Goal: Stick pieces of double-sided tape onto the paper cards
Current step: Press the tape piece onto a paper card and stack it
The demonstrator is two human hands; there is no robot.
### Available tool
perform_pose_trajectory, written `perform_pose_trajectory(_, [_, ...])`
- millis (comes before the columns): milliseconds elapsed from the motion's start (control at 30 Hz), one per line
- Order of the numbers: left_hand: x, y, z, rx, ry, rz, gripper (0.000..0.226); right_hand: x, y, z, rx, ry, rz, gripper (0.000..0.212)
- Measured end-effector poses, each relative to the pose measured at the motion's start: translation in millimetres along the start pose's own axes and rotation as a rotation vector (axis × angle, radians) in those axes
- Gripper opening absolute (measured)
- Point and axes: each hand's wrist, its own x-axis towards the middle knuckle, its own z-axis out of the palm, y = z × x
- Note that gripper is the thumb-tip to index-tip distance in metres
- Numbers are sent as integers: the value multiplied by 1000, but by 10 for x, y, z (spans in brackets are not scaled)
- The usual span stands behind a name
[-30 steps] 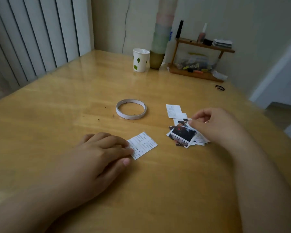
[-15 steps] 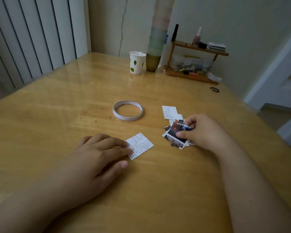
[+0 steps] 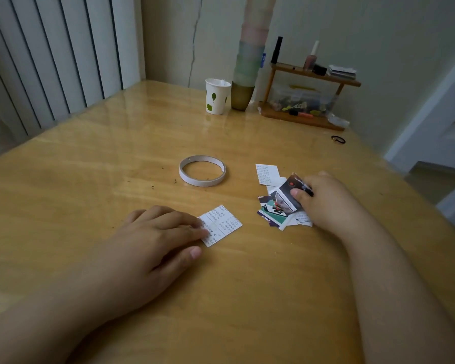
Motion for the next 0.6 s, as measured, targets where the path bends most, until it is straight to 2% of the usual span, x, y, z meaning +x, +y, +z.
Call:
perform_pose_trajectory(133, [0, -4, -7, -6, -14, -6, 55, -19, -10, -66, 189, 201, 41, 20])
perform_pose_trajectory(200, [0, -1, -12, -11, -22, -8, 55, -13, -8, -84, 286, 209, 71, 16])
perform_pose_trajectory(300, [6, 5, -21, -16, -29, -14, 54, -28, -29, -76, 437, 135, 56, 16])
perform_pose_trajectory(400, [7, 7, -26, -19, -39, -20, 52, -46, -50, -48, 261, 65, 21, 12])
perform_pose_trajectory(500, [4, 7, -25, -14, -45, -26, 52, -36, -43, -28, 47, 33, 21, 19])
perform_pose_trajectory(600, [2, 7, -26, -10, -45, -28, 52, -31, -33, -33, 67, 117, 18, 15])
